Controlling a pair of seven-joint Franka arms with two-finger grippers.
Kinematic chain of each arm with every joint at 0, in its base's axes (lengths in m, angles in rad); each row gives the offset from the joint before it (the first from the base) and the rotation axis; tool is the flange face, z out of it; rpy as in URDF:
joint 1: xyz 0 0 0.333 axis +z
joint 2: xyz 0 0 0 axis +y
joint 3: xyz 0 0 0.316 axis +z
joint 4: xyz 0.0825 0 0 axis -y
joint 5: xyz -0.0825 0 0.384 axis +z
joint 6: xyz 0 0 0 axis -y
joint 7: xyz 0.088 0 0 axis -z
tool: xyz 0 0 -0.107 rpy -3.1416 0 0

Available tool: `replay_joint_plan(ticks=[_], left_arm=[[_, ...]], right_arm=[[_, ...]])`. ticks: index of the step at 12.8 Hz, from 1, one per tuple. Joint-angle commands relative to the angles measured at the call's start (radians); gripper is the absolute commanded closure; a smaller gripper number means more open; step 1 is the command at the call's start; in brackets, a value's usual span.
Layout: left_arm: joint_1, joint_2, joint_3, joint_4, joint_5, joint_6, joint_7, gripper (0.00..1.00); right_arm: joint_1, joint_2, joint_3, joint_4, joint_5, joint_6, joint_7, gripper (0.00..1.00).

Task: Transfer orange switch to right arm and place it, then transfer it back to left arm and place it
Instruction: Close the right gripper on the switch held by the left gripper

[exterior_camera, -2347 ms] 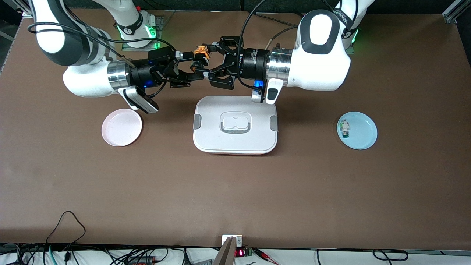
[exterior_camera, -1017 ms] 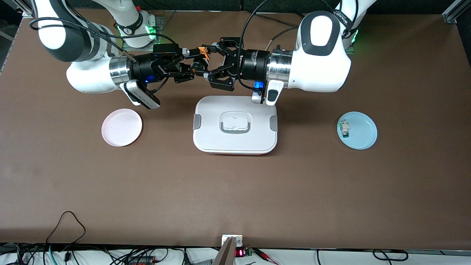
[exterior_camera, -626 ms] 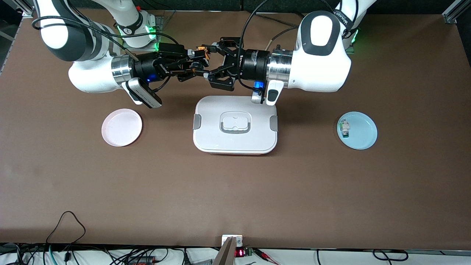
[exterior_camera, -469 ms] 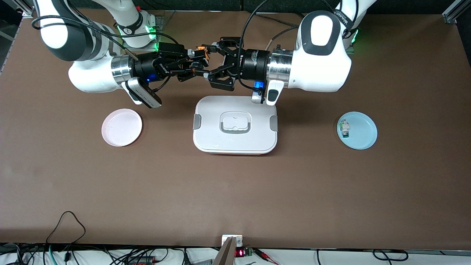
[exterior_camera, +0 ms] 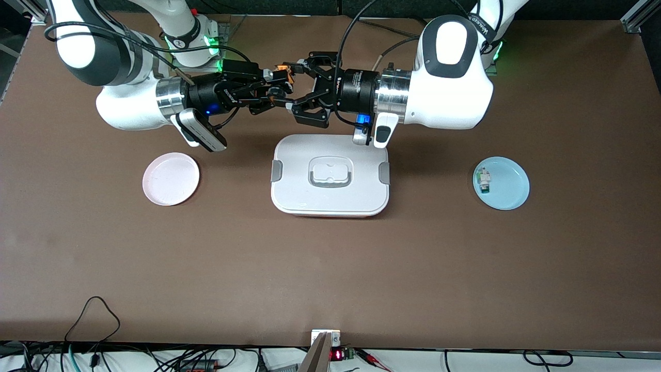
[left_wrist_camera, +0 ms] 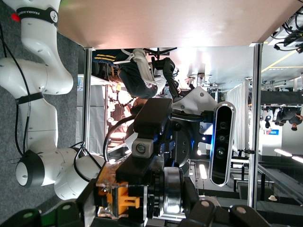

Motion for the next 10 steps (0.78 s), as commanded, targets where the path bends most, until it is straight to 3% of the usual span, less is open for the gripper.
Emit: replay_joint_plan(ticks=[1,7,10], left_arm=[[-0.007,0.028,0.002,0.033,0.0,-0.003,-0.052,0.0],[0.002,0.025,0.004,0.033,0.0,-0.004,-0.051,0.0],[0.021,0.021,0.005,0.036,0.064,-0.038,-0.049,0.0]], right_arm=[[-0.003,-0.019,0.0,-0.008,0.024,0.016,-0.012,0.7],[-0.021,-0.025,0.0,-0.007,0.008,0.015,-0.042,0.7],[-0.049,-0.024,0.0,-0.005,-0.067,0.007,-0.055,0.71]])
